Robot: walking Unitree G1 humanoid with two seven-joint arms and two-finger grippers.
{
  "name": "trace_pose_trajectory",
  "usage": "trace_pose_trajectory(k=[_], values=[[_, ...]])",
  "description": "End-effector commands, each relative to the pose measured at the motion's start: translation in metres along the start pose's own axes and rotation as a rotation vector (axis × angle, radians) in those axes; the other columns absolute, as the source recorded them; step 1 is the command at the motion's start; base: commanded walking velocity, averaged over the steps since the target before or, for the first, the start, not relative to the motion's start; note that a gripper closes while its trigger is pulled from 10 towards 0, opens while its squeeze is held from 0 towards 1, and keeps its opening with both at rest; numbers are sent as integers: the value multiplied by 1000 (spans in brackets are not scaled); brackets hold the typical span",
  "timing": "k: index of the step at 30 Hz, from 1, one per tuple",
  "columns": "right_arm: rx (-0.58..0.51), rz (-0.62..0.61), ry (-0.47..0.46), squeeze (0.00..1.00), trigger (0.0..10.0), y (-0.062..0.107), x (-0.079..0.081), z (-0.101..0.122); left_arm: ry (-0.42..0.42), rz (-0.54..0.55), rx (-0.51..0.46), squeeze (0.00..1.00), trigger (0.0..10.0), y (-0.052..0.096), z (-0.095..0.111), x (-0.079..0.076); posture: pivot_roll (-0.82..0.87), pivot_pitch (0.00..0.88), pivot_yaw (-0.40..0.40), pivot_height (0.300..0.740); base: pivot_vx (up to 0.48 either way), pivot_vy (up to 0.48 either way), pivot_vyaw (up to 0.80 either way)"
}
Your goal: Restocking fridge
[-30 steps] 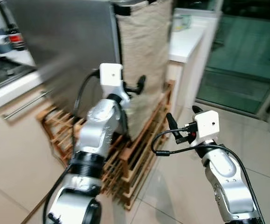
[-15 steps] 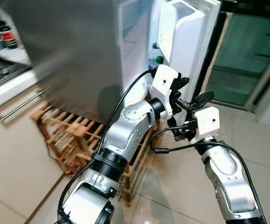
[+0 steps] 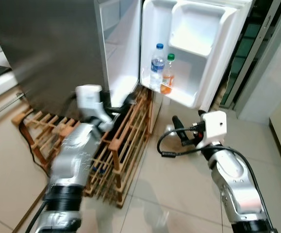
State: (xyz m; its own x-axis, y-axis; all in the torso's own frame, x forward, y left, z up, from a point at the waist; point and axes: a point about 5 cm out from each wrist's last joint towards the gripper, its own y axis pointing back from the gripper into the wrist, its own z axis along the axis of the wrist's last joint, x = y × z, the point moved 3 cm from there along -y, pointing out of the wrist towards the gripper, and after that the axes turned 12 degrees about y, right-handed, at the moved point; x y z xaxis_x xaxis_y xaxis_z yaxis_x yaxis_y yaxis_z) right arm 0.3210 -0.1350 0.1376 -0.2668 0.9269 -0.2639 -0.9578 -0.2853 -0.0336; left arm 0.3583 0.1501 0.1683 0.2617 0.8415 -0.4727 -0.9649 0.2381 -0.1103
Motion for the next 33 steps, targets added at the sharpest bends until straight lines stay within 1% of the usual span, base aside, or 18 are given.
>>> trace_pose_trajectory(k=[1,2,3,4,7,8,9,10,11,16,18,20,23,25,29,31,32,33], values=[[-11,14,-18,0,10000,-6,0,2,-27,112,-75,0,10000,6,14,13,-92,0,9,740,0,0,0],[-8,13,-23,0,10000,-7,-1,2,-31,186,-93,0,10000,12,16,25,-87,0,8,740,0,0,0],[-8,13,-23,0,10000,-7,-1,2,-31,186,-93,0,10000,12,16,25,-87,0,8,740,0,0,0],[-3,6,-38,0,10000,-12,-4,1,-60,320,-104,0,10000,29,18,50,-78,0,8,740,0,0,0],[10,-4,-70,0,10000,-18,-8,-1,-164,473,-53,0,10000,63,9,80,-56,0,4,740,0,0,233],[20,-3,-72,0,10000,-20,-8,-3,-177,497,-28,0,10000,76,3,85,-44,0,0,740,0,0,681],[44,7,-82,0,10000,-25,-7,-9,-171,526,11,0,10000,98,-9,89,-30,0,-8,740,0,0,638],[44,7,-82,0,10000,-25,-7,-9,-171,526,11,0,10000,98,-9,89,-30,0,-8,740,0,0,638],[56,33,-87,0,10000,-30,-1,-11,-153,533,5,0,10000,107,-12,83,-12,0,-20,740,0,0,638],[61,85,-91,0,10000,-35,15,-13,-169,543,-41,0,10000,109,-7,76,14,0,-44,740,0,0,630],[70,109,-80,0,10000,-37,21,-16,-195,634,-51,0,10000,112,-8,80,24,0,-62,740,0,-465,616],[72,113,-82,0,10000,-38,25,-17,-190,694,-52,0,10000,117,-10,83,28,0,-76,740,0,-461,619],[49,123,-86,0,10000,-42,29,-13,-293,750,-35,0,10000,125,-7,82,40,0,-97,740,0,-461,608],[48,132,-83,0,10000,-44,31,-13,-310,775,-26,0,10000,125,-7,84,40,0,-100,740,0,-459,600],[35,143,-70,0,10000,-47,31,-12,-336,798,-12,0,10000,122,-9,84,27,0,-99,740,0,-458,594],[13,150,-73,0,10000,-50,31,-7,-413,798,-16,0,10000,114,-4,83,11,0,-87,740,0,-458,559],[13,150,-73,0,10000,-50,31,-7,-413,798,-16,0,10000,114,-4,83,11,0,-87,740,0,-458,556],[0,143,-78,0,10000,-53,29,-4,-476,794,-24,0,10000,106,3,81,2,0,-75,740,0,-458,531]])
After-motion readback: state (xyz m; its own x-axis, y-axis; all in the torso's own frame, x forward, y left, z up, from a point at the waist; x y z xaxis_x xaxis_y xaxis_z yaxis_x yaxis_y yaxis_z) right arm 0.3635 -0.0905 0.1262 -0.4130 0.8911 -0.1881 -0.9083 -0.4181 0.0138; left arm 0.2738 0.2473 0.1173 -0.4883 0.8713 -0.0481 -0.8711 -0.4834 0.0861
